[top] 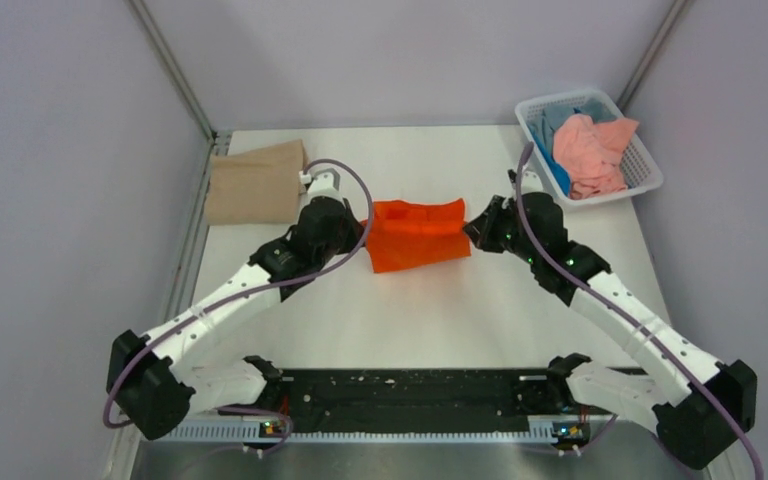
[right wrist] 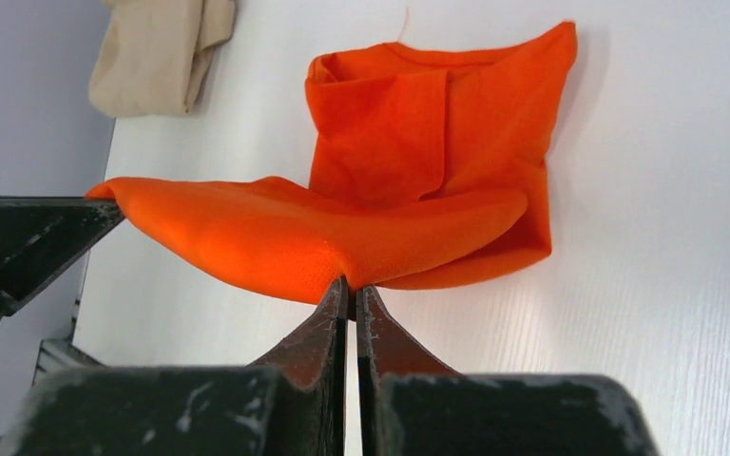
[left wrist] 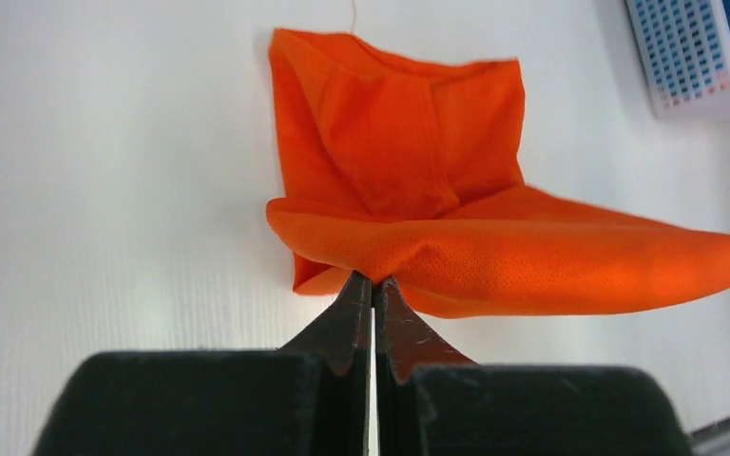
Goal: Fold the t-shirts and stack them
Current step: Fold the long partially folded tshirt into a neat square
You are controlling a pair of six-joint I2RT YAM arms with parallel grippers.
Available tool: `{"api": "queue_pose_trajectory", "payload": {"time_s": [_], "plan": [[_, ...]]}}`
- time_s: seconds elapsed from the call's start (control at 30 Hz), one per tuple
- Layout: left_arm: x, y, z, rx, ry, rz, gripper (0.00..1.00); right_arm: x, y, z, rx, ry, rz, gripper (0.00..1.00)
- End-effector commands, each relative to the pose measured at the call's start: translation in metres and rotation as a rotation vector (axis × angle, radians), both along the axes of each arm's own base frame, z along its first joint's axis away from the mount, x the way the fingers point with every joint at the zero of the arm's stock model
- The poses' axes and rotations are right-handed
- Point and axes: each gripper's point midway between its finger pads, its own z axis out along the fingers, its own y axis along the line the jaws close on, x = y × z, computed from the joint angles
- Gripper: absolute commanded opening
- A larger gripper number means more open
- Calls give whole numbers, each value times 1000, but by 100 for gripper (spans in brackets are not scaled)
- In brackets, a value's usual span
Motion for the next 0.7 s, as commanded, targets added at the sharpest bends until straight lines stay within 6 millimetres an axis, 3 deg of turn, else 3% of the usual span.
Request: {"api": "queue_pose_trajectory", "payload": {"time_s": [0.0,0.33,0.5,0.67], "plan": [[49,1,32,-6,-95,16,0,49,-11,30,-35,-99,-86,0],[129,7,11,53,-26,62,0,121,-11,18,-111,-107,-104,0],[161,12,-13,45,48,69,0,150,-24,-3,-125,-78,-176,0],[187,9,-50,47,132,43,0,180,-27,-39,-138,-8,-181,0]]}}
